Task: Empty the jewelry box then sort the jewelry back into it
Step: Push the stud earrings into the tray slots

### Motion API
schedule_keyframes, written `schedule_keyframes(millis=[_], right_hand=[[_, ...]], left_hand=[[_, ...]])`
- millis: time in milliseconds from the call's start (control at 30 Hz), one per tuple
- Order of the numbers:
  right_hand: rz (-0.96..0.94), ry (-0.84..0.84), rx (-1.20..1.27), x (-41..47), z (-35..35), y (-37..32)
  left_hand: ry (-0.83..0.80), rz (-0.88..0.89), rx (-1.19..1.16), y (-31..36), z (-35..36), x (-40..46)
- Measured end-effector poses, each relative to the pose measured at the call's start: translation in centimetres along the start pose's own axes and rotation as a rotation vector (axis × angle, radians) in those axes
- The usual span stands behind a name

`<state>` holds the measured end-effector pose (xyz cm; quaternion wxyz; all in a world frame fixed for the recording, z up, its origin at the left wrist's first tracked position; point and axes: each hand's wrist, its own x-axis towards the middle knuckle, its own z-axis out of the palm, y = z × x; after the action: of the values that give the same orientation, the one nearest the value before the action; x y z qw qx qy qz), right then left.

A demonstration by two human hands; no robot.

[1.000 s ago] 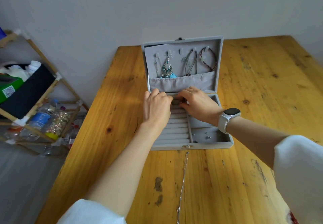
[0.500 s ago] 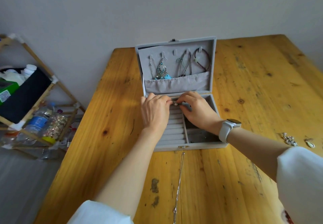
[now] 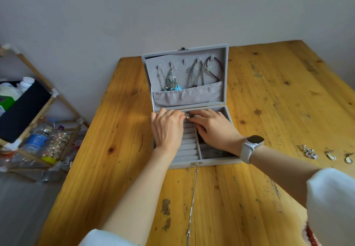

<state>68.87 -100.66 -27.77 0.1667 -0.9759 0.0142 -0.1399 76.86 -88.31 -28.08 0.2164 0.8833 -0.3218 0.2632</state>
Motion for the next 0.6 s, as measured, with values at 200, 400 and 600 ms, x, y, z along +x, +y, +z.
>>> schedule_keyframes(millis=[200,400,600], right_hand=[[0.003,-0.055,-0.039,-0.4,-0.5,0.1],[-0.01,-0.128,-0.086,-0.8,-1.2,0.2],[0.0,-0.132,-0.093,-1.8,-1.3,0.2]], left_hand=[[-0.002,-0.045,-0.015,0.4,0.1,0.1],[-0.052,0.008,0.097,0.1,-0.1,-0.5],[-0.048,0.094,0.101,0.1,-0.5,-1.5]])
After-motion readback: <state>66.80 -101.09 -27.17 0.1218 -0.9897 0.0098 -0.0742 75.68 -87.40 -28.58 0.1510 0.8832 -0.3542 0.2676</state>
